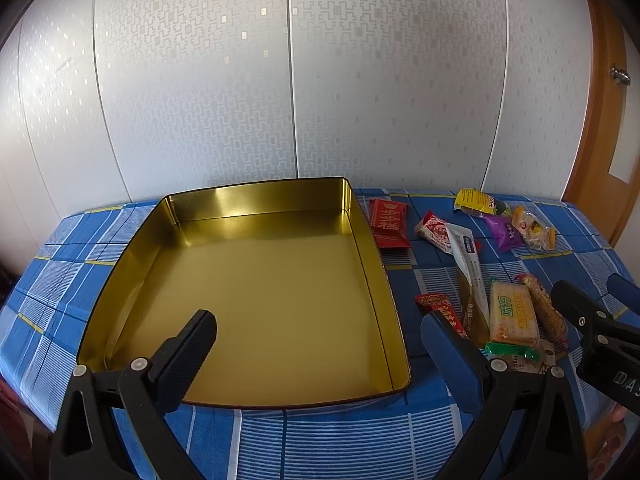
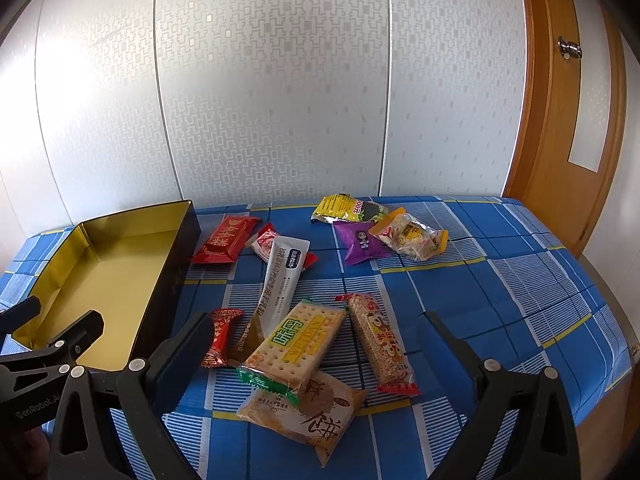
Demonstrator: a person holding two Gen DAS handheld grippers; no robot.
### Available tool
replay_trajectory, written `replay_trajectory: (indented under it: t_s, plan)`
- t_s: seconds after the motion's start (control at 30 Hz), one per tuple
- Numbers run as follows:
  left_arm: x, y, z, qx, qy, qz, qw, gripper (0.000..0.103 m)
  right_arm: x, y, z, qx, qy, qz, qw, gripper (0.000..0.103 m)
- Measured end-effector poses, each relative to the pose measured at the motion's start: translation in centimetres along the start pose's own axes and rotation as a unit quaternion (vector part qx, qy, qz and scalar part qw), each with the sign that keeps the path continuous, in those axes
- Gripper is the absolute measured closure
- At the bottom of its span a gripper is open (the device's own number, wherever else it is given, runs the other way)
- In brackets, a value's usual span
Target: Organize snacks
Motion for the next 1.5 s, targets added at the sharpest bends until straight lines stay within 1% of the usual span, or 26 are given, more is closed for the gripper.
replay_trajectory:
  t_s: [0.93,1.27,1.5]
  plan:
    - [-0.03,0.17,-0.08,-0.002,0.001,0.003,1.0000,0.000,0.20,0.00,-0.18,-0.003,0.004,-0.004,1.000,0.001]
    - [-0.16,0.08,0.03,0.000,0.001,0.004,1.0000,0.000,0.24,-0.18,0.13,0.002,0.005,-0.006,1.000,0.001]
    - [-0.54,-0.05,-0.06,-0.005,0.001,0.013,0.9999,0.000,0.34,-0.27,0.21,0.005,0.007,-0.006,1.000,0.001]
Point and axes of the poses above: each gripper's, at about its wrist camera, not at the fingertips, and z roughly the way its jaws point, x to its left, y to its top, the point moved 1 cm from there along z, roughly the way its jaws point, and after that the axes turned 7 degrees about -z, right-handed, at the moved point
